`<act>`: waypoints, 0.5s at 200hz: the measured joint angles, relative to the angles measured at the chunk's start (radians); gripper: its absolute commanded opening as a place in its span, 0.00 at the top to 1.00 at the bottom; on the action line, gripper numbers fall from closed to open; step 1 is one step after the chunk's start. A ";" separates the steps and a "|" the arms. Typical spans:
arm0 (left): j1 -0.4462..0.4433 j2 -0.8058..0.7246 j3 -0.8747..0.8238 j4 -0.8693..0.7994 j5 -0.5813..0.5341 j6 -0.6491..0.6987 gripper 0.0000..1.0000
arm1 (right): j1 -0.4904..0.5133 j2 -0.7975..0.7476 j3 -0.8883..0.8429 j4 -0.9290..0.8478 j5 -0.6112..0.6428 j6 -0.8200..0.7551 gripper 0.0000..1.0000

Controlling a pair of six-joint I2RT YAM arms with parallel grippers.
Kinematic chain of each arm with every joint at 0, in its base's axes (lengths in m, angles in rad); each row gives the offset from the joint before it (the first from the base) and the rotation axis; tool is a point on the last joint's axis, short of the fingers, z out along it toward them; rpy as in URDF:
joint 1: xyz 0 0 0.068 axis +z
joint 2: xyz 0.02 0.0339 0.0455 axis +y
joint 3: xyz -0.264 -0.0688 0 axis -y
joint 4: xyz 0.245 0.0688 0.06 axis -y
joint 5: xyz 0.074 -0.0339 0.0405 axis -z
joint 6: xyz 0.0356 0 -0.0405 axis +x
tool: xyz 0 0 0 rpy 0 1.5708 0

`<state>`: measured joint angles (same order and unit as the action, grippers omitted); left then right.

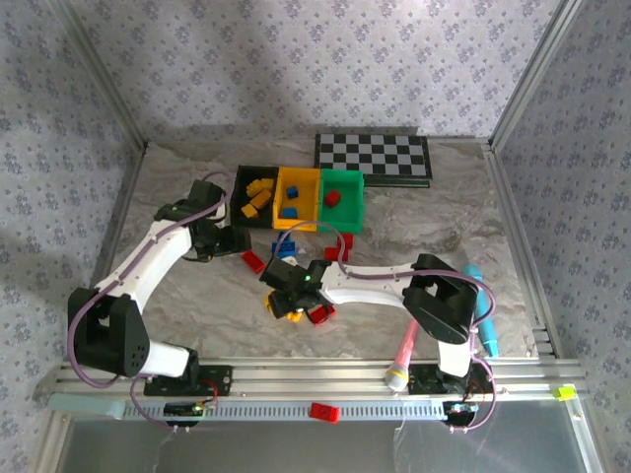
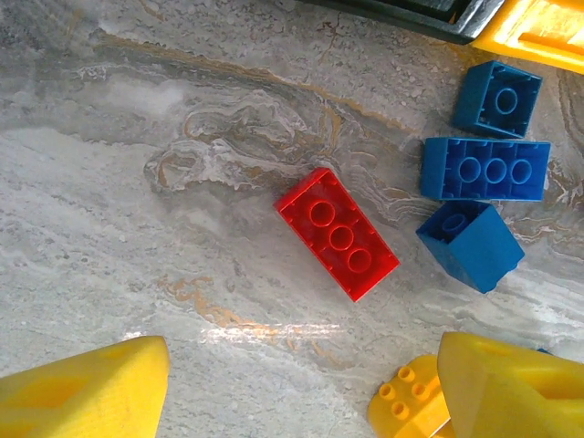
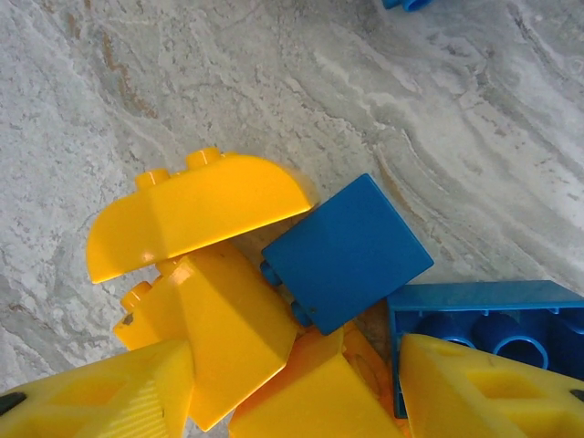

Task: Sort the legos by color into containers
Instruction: Move the lego to the bottom-center of the table.

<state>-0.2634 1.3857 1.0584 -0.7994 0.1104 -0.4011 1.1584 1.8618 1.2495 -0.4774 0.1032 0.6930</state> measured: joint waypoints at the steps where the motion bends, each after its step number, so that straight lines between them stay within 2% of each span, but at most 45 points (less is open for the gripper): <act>1: 0.000 0.000 0.000 0.001 0.000 0.000 0.23 | 0.000 0.000 -0.001 0.000 0.000 0.000 0.38; 100: 0.000 -0.001 -0.003 0.025 0.033 -0.012 0.23 | 0.056 -0.051 -0.039 -0.076 0.005 0.026 0.37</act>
<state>-0.2638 1.3849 1.0550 -0.7746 0.1432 -0.4129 1.2144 1.8111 1.2102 -0.5537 0.1085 0.7193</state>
